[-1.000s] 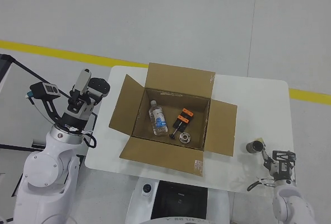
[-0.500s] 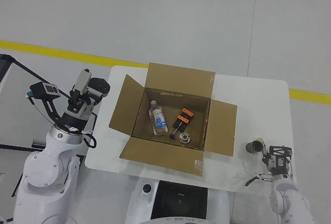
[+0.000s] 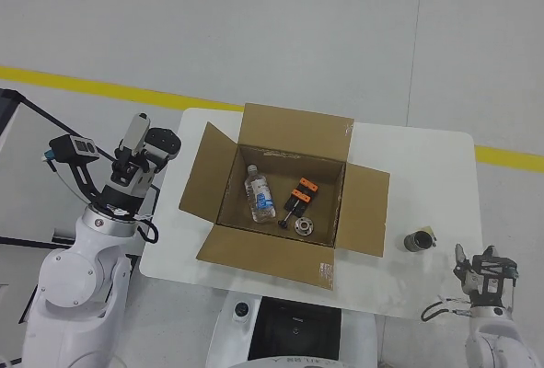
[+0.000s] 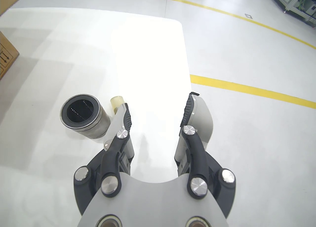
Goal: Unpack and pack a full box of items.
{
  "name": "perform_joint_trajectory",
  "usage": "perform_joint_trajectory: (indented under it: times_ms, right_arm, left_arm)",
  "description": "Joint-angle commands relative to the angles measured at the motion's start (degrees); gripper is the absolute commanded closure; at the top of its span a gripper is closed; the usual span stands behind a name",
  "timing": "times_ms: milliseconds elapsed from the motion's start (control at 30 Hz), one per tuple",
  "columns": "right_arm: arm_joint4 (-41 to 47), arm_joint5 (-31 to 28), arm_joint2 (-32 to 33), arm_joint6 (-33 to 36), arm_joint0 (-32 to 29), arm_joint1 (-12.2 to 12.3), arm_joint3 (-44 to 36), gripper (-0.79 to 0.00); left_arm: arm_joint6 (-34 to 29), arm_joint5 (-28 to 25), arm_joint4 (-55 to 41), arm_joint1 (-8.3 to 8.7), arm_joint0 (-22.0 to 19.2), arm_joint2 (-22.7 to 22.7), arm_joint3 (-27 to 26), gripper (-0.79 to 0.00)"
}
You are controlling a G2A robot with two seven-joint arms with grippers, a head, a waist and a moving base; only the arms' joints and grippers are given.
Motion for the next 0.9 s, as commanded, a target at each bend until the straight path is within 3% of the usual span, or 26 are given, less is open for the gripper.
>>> perform_joint_trajectory:
  times_ms: [0, 100, 167, 200, 733, 833, 867]
  right_arm:
    - [1.06, -1.16, 1.49, -0.7, -1.1, 0.06, -1.41, -0.425]
    - [1.83, -1.79, 3.2, -1.75, -2.61, 0.06, -2.6, -0.554]
    - [2.87, -1.74, 4.11, -1.66, -3.06, 0.03, -2.99, -0.69]
    - [2.87, -1.74, 4.11, -1.66, -3.06, 0.03, -2.99, -0.711]
    - [2.87, -1.74, 4.11, -1.66, -3.06, 0.03, -2.99, -0.711]
    - [2.98, -3.97, 5.24, -1.61, -1.72, 0.28, -2.4, -0.403]
    - [3.74, -5.15, 5.42, -1.76, -1.8, 0.3, -2.44, -0.385]
  left_arm:
    - [0.0, 0.0, 0.0, 0.0, 0.0, 0.0, 0.0, -0.785]
    - [0.0, 0.0, 0.0, 0.0, 0.0, 0.0, 0.0, -0.785]
    - [0.0, 0.0, 0.0, 0.0, 0.0, 0.0, 0.0, -0.785]
    - [0.0, 0.0, 0.0, 0.0, 0.0, 0.0, 0.0, -0.785]
    - [0.0, 0.0, 0.0, 0.0, 0.0, 0.0, 0.0, -0.785]
    - [0.0, 0.0, 0.0, 0.0, 0.0, 0.0, 0.0, -0.785]
    - [0.0, 0.0, 0.0, 0.0, 0.0, 0.0, 0.0, -0.785]
